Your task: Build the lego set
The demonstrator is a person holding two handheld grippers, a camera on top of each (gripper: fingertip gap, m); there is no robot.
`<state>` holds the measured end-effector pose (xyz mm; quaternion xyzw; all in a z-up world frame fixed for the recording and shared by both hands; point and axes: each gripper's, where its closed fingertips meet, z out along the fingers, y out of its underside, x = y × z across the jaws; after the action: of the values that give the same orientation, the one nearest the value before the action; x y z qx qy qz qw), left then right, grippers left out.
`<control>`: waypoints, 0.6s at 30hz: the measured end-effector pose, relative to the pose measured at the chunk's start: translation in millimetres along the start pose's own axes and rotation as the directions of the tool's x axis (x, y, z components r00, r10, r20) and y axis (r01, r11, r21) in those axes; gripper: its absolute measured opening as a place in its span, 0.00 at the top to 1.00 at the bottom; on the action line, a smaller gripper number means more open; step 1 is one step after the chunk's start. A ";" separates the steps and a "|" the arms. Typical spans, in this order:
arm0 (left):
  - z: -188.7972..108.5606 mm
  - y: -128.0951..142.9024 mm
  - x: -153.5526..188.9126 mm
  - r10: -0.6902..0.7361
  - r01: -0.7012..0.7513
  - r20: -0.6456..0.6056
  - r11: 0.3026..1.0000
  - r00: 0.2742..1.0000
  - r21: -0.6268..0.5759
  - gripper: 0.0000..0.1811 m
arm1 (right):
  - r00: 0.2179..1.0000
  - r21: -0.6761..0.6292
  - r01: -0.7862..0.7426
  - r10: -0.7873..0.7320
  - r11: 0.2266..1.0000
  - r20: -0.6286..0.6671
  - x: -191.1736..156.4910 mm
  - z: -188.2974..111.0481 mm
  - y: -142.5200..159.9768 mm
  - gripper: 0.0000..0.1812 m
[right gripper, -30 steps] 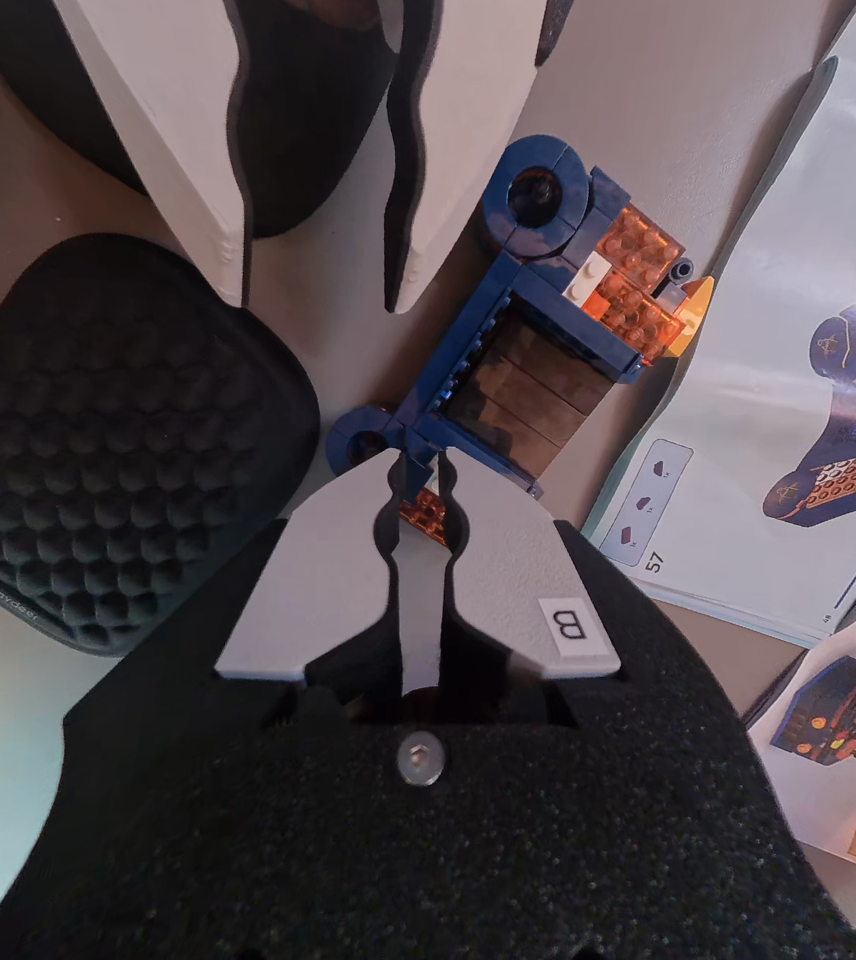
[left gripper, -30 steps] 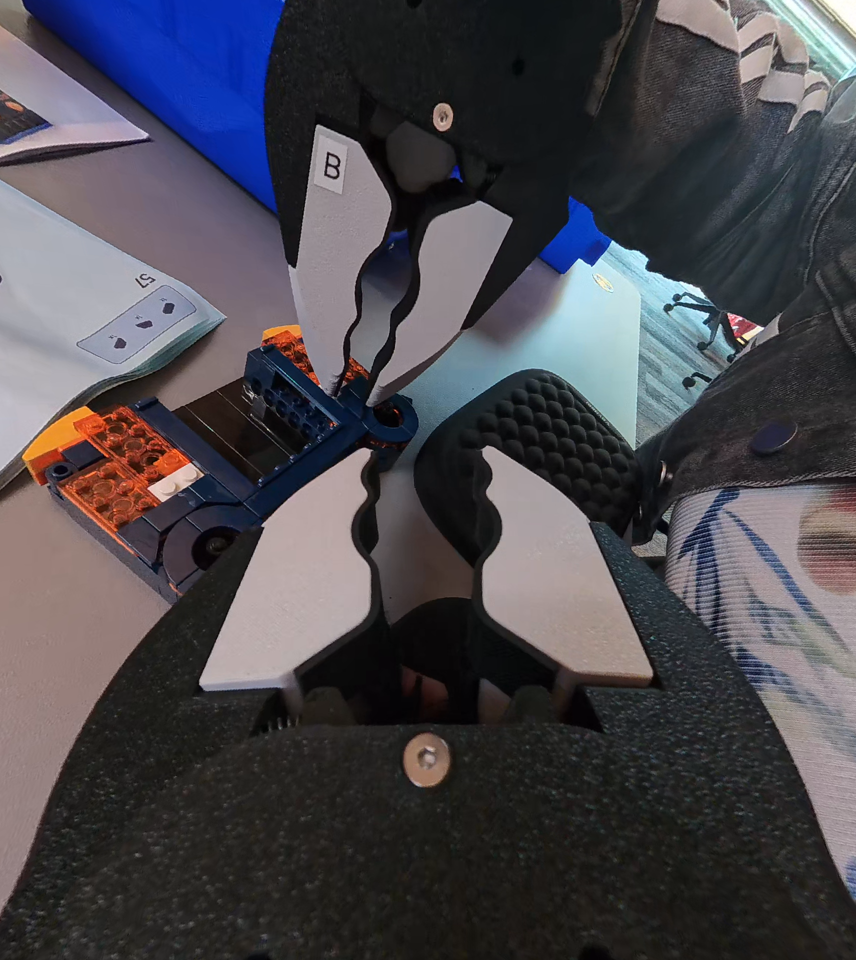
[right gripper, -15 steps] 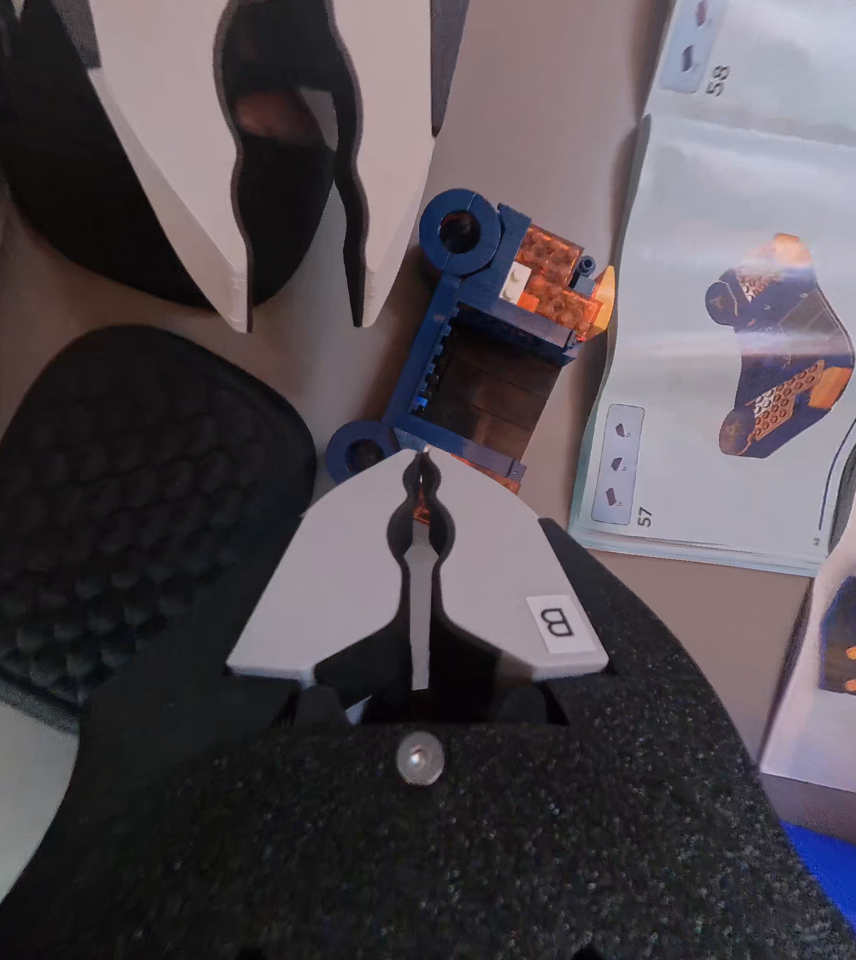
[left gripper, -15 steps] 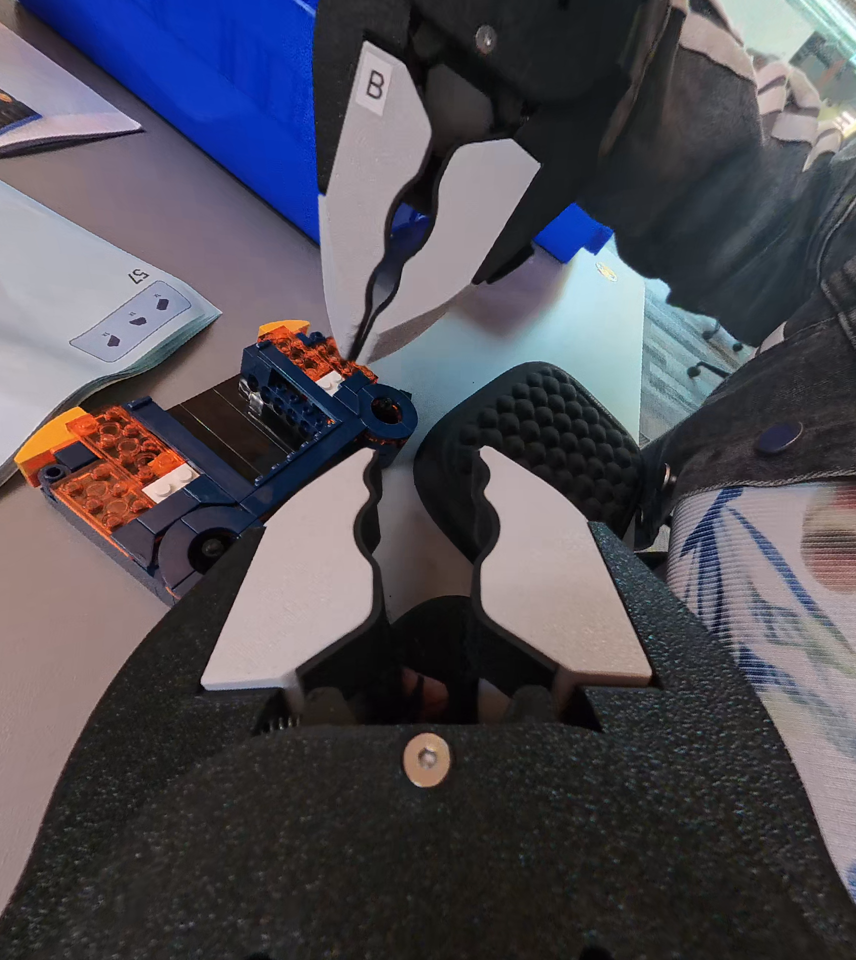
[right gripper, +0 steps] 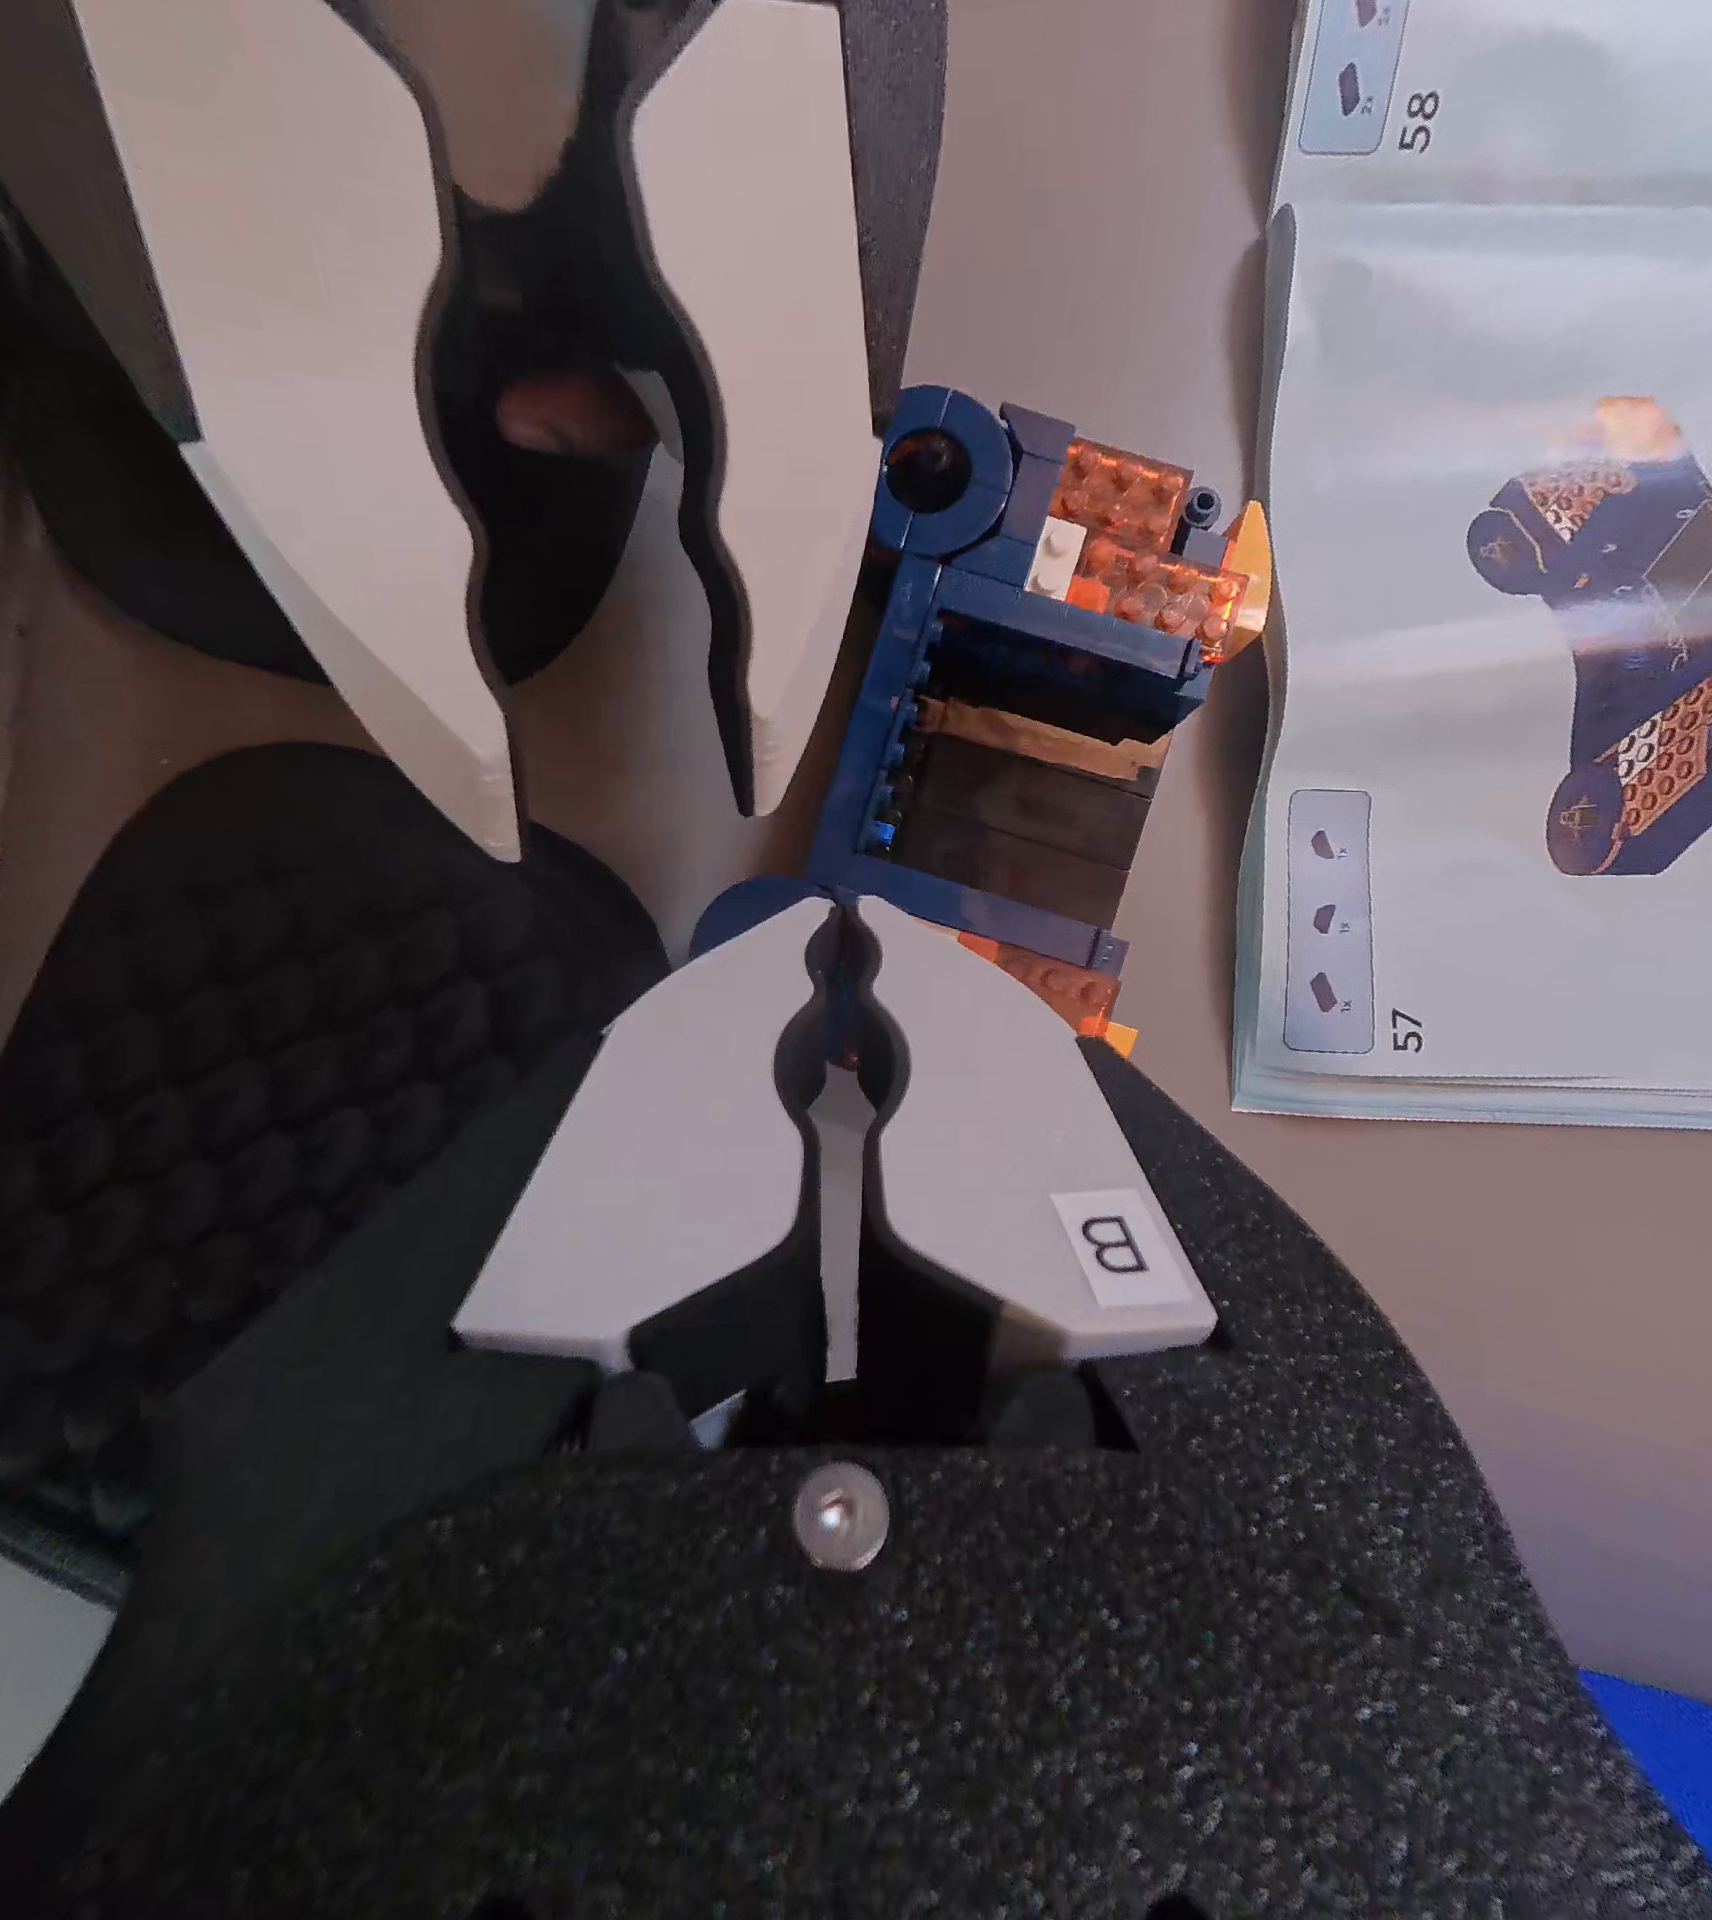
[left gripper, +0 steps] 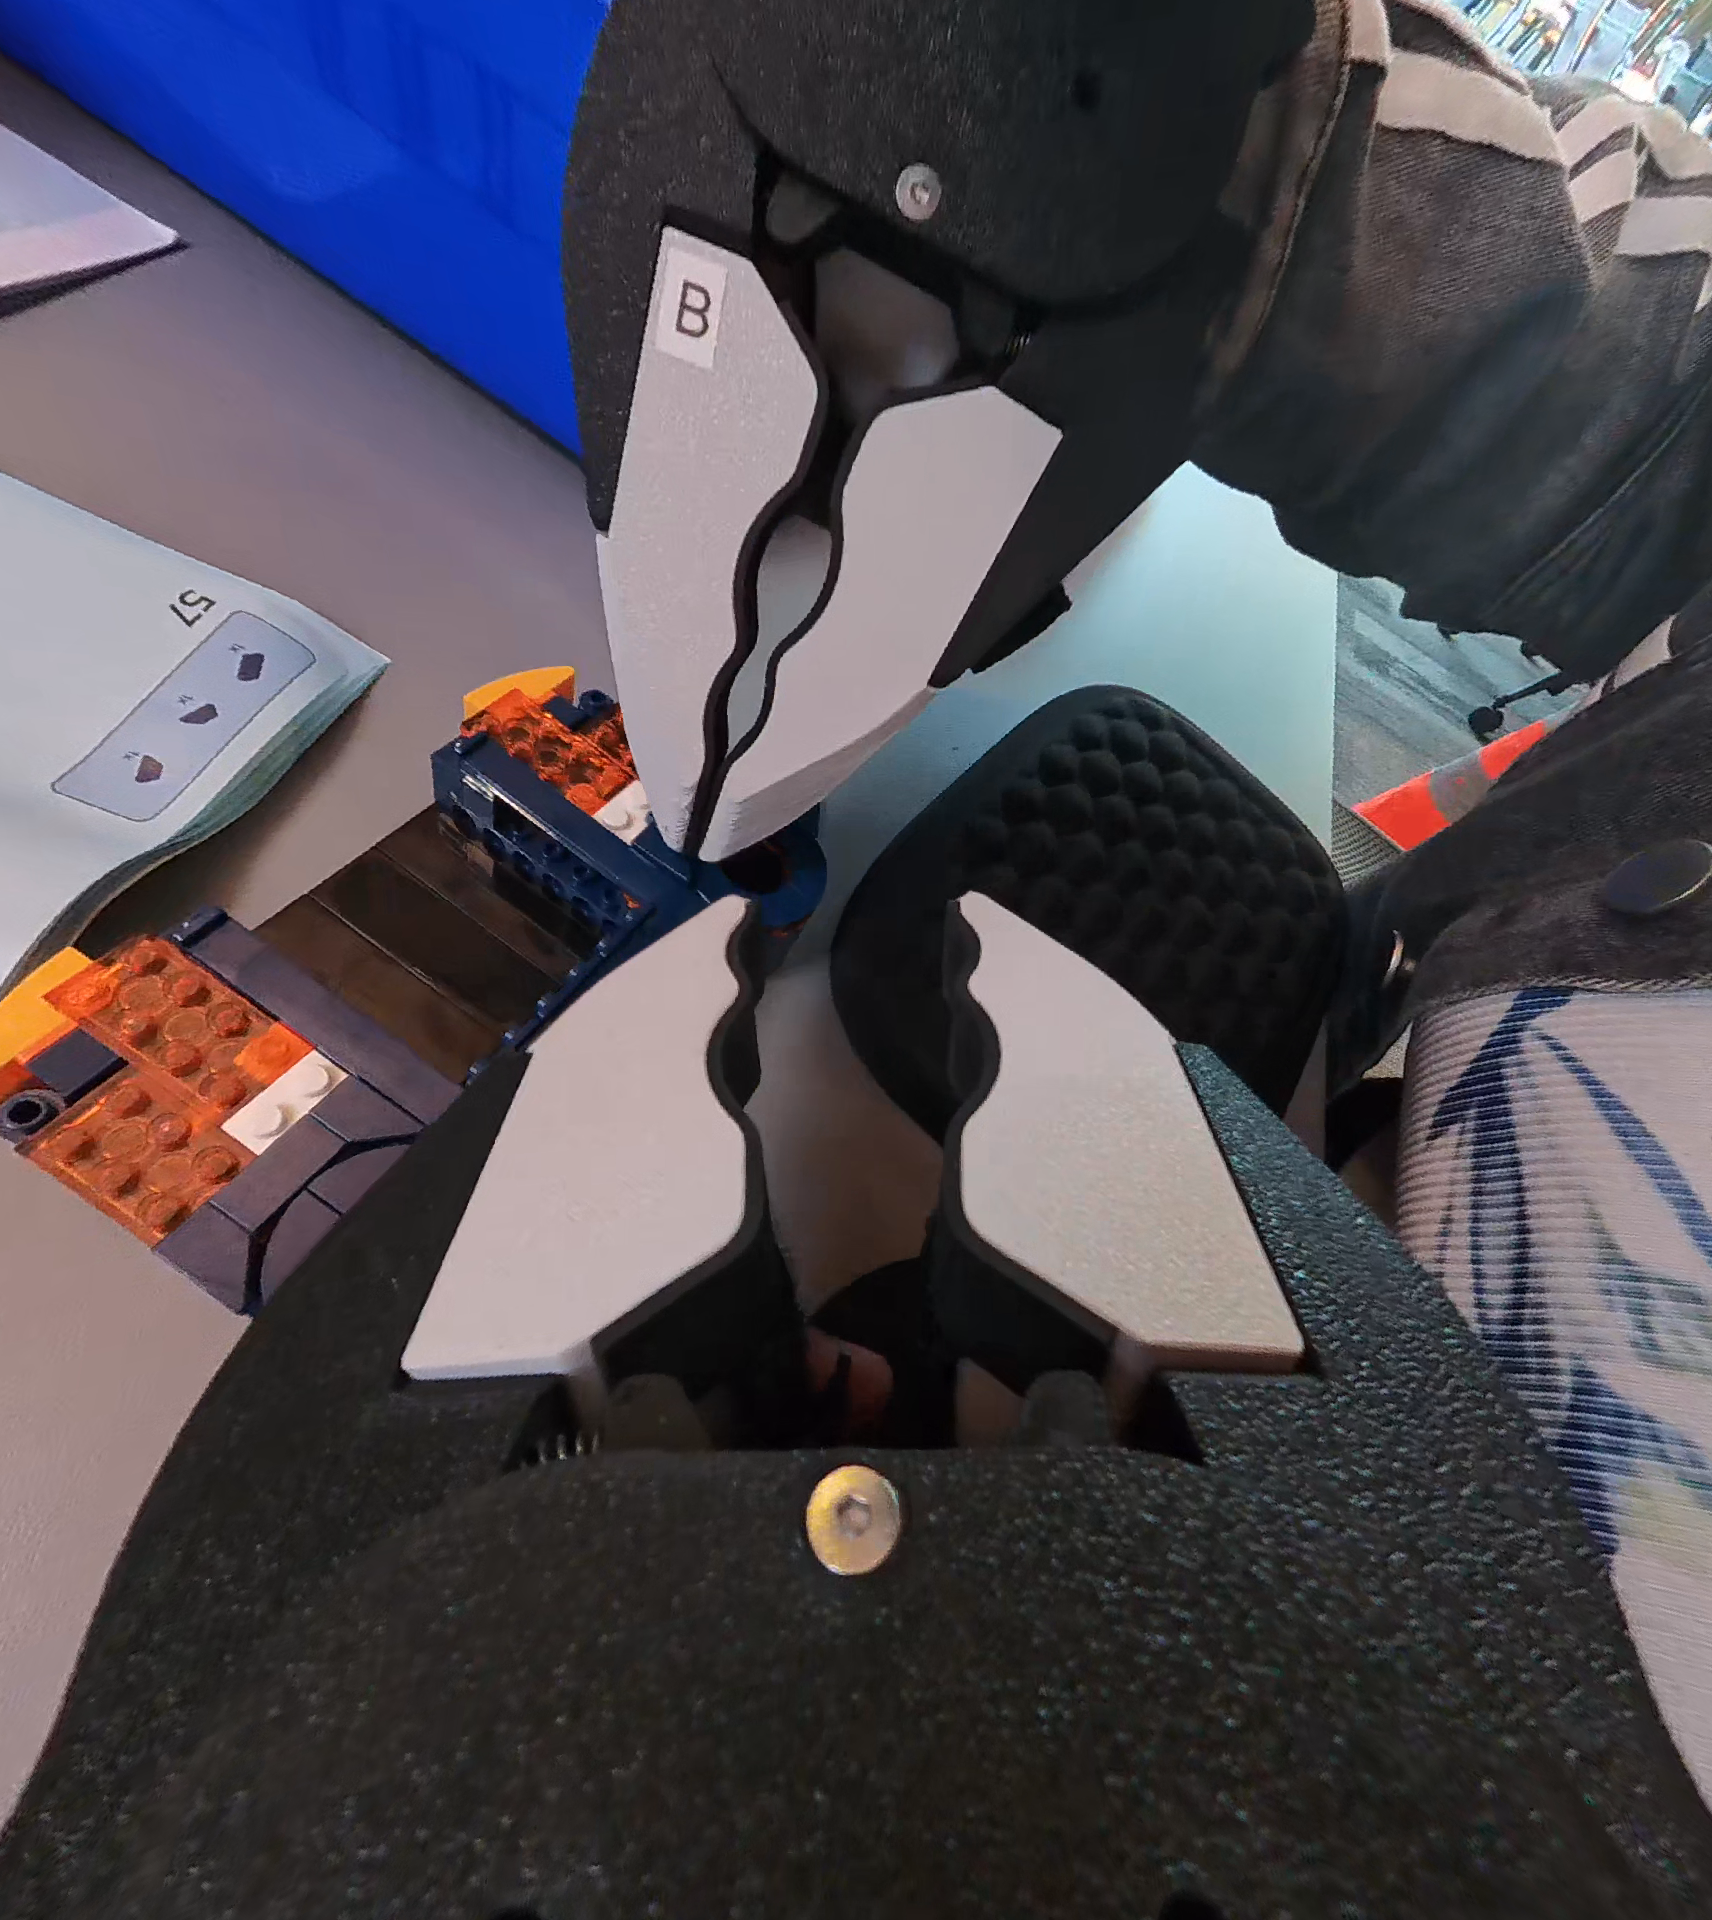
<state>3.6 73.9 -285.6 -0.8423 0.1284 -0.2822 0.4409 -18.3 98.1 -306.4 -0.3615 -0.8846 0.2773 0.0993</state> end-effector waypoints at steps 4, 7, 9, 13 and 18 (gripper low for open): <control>-0.1 -0.1 -0.8 -0.012 0.012 -0.003 1.000 1.000 0.002 0.82 | 1.000 0.001 0.005 -0.005 1.000 0.007 0.7 -0.2 0.2 1.00; 0.8 1.0 -0.7 -0.012 0.011 -0.005 1.000 1.000 -0.006 0.82 | 1.000 0.002 0.006 -0.006 1.000 0.012 1.0 -1.5 -0.5 1.00; 1.9 2.2 -0.5 -0.013 0.013 -0.009 1.000 1.000 -0.016 0.82 | 1.000 -0.008 0.011 -0.011 1.000 0.010 1.4 -0.8 0.8 1.00; 3.8 3.8 -0.9 -0.023 0.022 -0.015 0.999 1.000 -0.032 0.82 | 1.000 -0.023 0.010 -0.010 1.000 0.001 3.7 -0.5 3.2 1.00; 4.5 4.6 -1.4 -0.024 0.024 -0.012 0.999 1.000 -0.038 0.82 | 1.000 -0.035 0.025 -0.025 0.999 0.012 1.4 -0.2 5.2 1.00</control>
<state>5.2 74.9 -291.9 -0.8501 0.1262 -0.2903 0.4208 -16.2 102.1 -309.2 -0.3505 -0.8943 0.2627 0.0915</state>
